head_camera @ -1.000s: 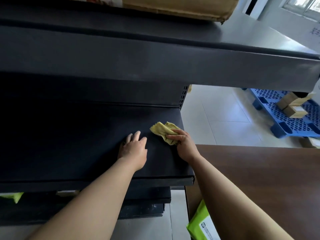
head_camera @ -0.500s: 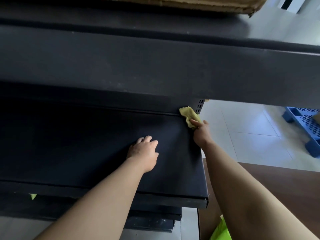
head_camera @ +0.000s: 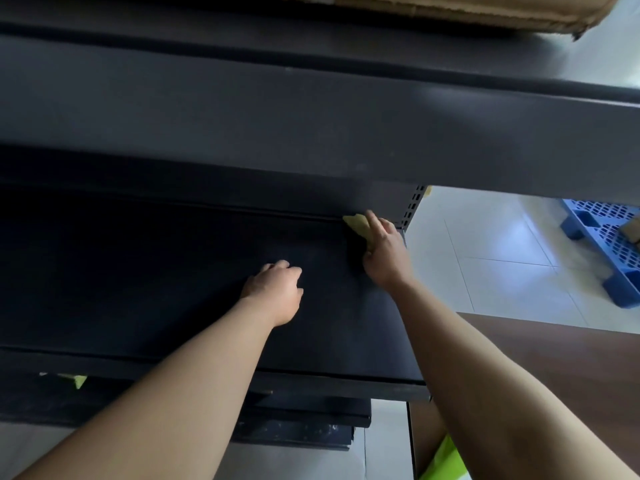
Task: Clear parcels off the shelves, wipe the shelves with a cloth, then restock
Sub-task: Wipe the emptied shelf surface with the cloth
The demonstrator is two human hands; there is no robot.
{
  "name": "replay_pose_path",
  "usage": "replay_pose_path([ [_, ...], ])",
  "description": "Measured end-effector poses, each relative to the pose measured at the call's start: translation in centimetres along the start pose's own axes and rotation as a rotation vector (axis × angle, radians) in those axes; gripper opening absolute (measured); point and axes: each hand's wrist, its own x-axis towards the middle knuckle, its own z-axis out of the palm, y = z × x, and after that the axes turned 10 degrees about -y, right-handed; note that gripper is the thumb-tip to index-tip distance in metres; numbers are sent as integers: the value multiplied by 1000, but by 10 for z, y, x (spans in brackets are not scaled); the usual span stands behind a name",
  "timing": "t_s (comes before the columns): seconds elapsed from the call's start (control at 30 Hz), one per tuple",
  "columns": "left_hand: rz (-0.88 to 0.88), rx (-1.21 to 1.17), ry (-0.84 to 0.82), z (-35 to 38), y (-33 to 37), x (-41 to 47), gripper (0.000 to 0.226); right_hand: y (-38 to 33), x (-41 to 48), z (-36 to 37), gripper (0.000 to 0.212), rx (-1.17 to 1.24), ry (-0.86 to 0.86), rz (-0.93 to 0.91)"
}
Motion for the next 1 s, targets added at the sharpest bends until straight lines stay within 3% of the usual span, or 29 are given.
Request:
replay_pose_path([
  [0.1,-34,2,9,-1,-20,-4,42,-12,2,14,54,110,43,-56],
  [0.23,-66,-10,24,-2,-49,-8,44,-23,3,33,48,46,27,112],
  [0.4,12,-13,58,0,-76,-9,47,-77,13,63,47,16,-31,-131],
  [0.53,52,0,91,0,-85,-6,46,-118,36,84,63,-106,-206,-328],
  [0.7,67,46,125,-3,-90,-2,44,-128,58,94,70,-288,-310,-211],
  [1.0,16,40,79,-2,-58,8,45,-62,36,66,67,-196,-122,99],
])
